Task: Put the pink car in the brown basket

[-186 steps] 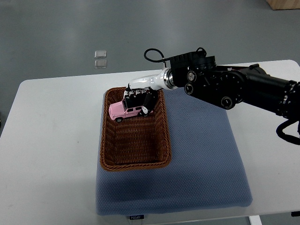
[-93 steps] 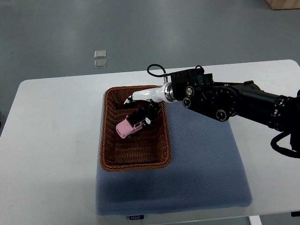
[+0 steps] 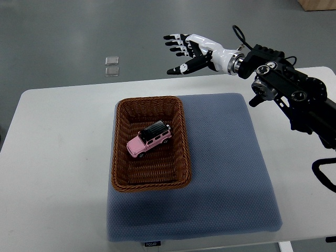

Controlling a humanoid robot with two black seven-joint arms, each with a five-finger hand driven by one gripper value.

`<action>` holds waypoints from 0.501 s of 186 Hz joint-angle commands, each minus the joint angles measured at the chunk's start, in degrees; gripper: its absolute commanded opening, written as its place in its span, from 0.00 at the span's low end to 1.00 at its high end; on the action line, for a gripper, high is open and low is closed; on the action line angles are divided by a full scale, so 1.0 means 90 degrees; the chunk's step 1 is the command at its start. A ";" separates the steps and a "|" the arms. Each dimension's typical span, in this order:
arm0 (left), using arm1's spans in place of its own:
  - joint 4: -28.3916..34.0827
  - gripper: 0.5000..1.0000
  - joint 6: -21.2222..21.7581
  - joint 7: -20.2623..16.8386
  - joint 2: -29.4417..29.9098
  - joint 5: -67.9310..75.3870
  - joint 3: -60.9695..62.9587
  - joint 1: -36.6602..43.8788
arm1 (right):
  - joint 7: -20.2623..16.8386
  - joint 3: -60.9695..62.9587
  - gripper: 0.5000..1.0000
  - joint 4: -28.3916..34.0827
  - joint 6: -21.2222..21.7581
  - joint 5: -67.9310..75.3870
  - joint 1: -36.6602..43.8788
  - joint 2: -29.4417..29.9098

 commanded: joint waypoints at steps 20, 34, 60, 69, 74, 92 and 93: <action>0.0001 1.00 0.0000 0.0029 0.0000 0.0000 0.0014 0.0000 | 0.0610 0.1396 0.82 -0.0026 -0.0293 0.2168 -0.1253 0.0289; -0.0009 1.00 0.0000 0.0029 0.0000 0.0000 0.0023 0.0000 | 0.0708 0.1425 0.82 -0.0095 -0.0313 0.2998 -0.1487 0.0328; -0.0019 1.00 0.0000 0.0029 0.0000 0.0000 0.0023 0.0000 | 0.0747 0.1425 0.82 -0.0124 -0.0293 0.4052 -0.1810 0.0328; -0.0019 1.00 0.0000 0.0029 0.0000 0.0010 0.0023 0.0000 | 0.0756 0.1425 0.82 -0.0163 -0.0284 0.4258 -0.1868 0.0338; -0.0019 1.00 0.0000 0.0029 0.0000 0.0010 0.0023 0.0000 | 0.0756 0.1425 0.82 -0.0183 -0.0274 0.4316 -0.1878 0.0338; -0.0019 1.00 0.0000 0.0029 0.0000 0.0010 0.0033 0.0000 | 0.0756 0.1425 0.82 -0.0241 -0.0244 0.4502 -0.1956 0.0338; -0.0028 1.00 0.0000 0.0029 0.0000 0.0010 0.0043 0.0000 | 0.0756 0.1425 0.82 -0.0241 -0.0244 0.4521 -0.1966 0.0338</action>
